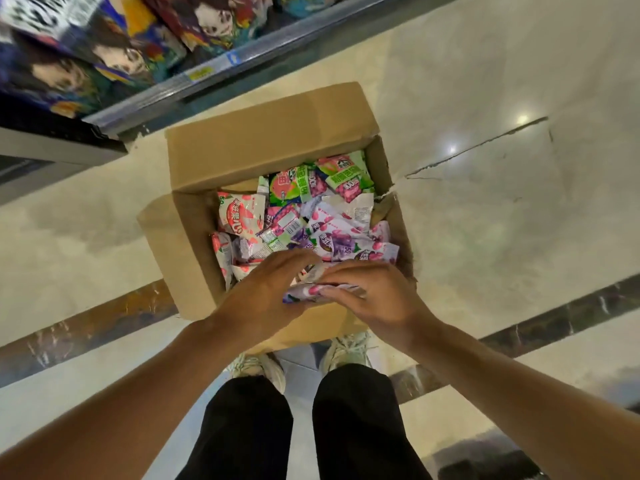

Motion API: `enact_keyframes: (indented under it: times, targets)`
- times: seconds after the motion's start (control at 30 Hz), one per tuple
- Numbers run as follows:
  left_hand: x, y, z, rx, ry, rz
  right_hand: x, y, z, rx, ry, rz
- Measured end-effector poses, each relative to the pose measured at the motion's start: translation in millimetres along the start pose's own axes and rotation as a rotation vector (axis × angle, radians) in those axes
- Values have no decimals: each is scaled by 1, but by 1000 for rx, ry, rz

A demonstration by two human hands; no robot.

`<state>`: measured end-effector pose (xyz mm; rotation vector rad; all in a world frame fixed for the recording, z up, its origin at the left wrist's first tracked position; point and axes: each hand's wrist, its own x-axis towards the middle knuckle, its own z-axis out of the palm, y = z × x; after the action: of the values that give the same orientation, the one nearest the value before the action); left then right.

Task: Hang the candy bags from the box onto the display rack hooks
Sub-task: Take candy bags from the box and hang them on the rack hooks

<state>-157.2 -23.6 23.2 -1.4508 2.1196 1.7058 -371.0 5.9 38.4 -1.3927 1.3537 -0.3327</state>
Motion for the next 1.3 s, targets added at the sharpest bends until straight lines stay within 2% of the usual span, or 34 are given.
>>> enact_keyframes:
  times: [0.1,0.27,0.43,0.53,0.7,0.97,1.07,1.13,1.2,1.3]
  targets:
    - [12,-10,2,-75,-33,-83,10,5,10,77,58,39]
    - [8,-25,13,-165,114,-244,14,57,5,7,234,252]
    - [-10,-41,16,-178,124,-278,4,107,0,-36,194,729]
    - [-15,-54,19,-123,100,-337,10,132,11,-14,199,819]
    - [-6,-62,22,-181,130,-377,30,140,25,23,305,921]
    - [29,-86,39,-394,187,-503,38,164,50,-161,333,829]
    - [31,-98,52,-436,146,-554,32,171,53,-164,376,736]
    - [26,-101,62,-366,115,-563,28,173,51,-145,374,657]
    - [20,-98,71,-312,167,-551,23,167,46,-138,351,538]
    - [7,-86,74,-376,270,-595,12,143,37,-90,363,341]
